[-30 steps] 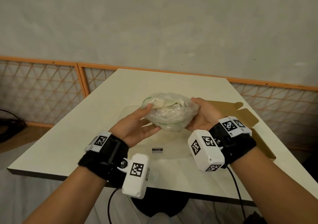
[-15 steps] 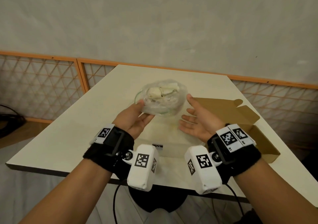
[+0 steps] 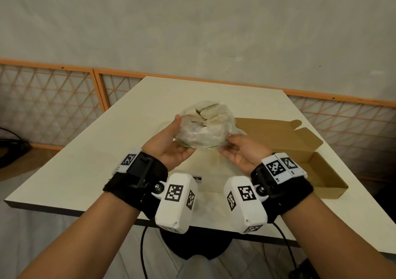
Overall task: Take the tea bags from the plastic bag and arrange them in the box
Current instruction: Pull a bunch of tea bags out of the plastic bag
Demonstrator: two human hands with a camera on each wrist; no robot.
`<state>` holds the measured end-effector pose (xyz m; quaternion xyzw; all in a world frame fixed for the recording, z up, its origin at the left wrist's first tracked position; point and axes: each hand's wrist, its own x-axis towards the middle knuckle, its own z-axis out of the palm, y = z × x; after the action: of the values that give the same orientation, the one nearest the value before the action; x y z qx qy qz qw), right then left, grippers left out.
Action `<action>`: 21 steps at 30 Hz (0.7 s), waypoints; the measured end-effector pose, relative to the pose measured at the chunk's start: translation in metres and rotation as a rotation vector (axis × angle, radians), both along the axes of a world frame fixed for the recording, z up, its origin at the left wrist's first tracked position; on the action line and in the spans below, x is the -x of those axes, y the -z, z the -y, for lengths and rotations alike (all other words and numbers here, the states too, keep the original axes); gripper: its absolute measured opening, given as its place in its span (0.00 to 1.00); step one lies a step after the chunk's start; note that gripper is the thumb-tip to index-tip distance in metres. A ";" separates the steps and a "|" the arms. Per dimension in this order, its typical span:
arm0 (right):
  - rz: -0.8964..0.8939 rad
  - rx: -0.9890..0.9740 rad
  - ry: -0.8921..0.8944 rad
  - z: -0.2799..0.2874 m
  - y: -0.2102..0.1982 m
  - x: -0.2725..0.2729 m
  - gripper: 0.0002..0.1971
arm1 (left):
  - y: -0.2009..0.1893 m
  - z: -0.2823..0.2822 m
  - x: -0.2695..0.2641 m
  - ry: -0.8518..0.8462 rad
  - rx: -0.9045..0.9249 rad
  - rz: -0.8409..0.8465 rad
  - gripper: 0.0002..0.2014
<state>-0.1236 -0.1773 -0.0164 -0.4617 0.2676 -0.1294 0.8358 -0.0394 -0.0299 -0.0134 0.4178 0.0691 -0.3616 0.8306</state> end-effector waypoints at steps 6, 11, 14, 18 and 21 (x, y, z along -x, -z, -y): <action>-0.195 0.384 -0.102 -0.001 -0.003 0.001 0.08 | 0.003 0.006 0.002 -0.008 -0.116 0.046 0.13; -0.095 0.651 -0.070 0.025 -0.026 0.007 0.18 | -0.005 0.013 -0.004 0.015 -0.234 0.098 0.14; -0.117 0.703 -0.180 0.032 -0.035 0.007 0.07 | -0.009 0.019 -0.005 0.099 -0.288 0.110 0.19; -0.155 0.753 -0.196 0.034 -0.033 -0.008 0.05 | -0.006 0.017 -0.014 0.188 -0.196 0.054 0.25; -0.248 0.755 -0.166 0.042 -0.029 -0.015 0.14 | 0.000 0.017 -0.016 0.162 -0.136 0.051 0.19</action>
<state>-0.1084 -0.2194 0.0127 -0.7682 0.2621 -0.0940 0.5765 -0.0230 -0.0466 -0.0136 0.4865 0.0383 -0.4113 0.7698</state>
